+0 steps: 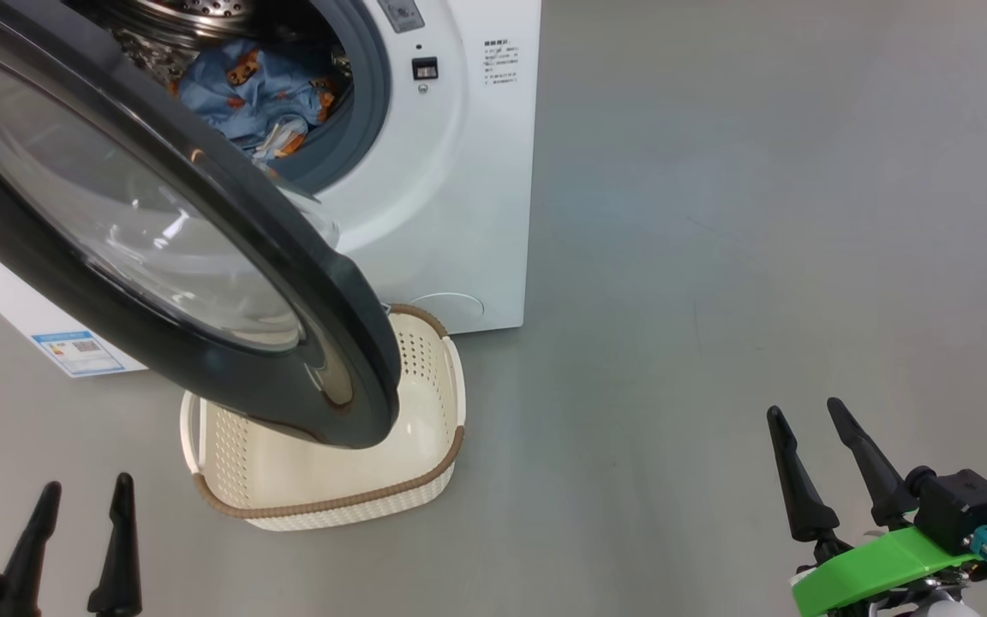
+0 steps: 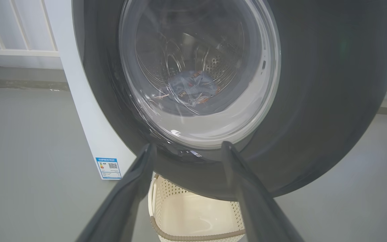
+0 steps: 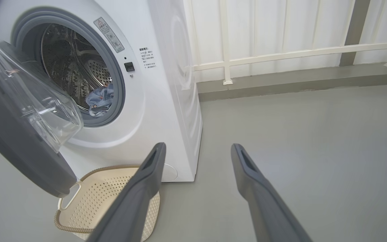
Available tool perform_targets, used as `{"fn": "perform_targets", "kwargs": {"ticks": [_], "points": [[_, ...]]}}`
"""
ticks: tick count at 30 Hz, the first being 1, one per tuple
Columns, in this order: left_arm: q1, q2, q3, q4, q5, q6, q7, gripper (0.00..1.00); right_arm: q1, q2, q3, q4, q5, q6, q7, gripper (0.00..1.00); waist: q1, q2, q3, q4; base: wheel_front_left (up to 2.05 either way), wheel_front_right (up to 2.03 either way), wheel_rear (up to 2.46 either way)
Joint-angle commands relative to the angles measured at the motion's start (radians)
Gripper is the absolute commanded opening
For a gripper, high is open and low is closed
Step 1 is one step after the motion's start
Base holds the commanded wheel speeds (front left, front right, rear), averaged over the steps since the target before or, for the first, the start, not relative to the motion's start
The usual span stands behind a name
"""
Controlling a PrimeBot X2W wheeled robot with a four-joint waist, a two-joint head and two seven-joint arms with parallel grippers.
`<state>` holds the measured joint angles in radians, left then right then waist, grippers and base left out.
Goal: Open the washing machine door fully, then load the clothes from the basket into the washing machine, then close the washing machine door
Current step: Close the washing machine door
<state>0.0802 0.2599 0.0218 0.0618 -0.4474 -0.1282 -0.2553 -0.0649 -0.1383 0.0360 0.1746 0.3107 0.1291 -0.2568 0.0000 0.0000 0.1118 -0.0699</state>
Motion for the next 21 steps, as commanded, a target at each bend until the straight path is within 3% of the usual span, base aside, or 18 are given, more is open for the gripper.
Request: {"fn": "perform_targets", "kwargs": {"ticks": [1,21], "points": [[-0.017,0.017,0.040,-0.026,0.012,-0.003,-0.006,1.00,0.001,-0.009,0.017,-0.027,0.002,0.002,-0.005,1.00,0.0000,0.0000,0.001,0.000,0.00,0.00,0.00],[-0.036,-0.003,0.024,0.017,0.014,-0.003,-0.006,1.00,-0.010,0.004,0.004,-0.028,-0.006,0.002,-0.005,1.00,0.0000,0.0000,0.019,0.019,0.00,0.00,0.00]]}}
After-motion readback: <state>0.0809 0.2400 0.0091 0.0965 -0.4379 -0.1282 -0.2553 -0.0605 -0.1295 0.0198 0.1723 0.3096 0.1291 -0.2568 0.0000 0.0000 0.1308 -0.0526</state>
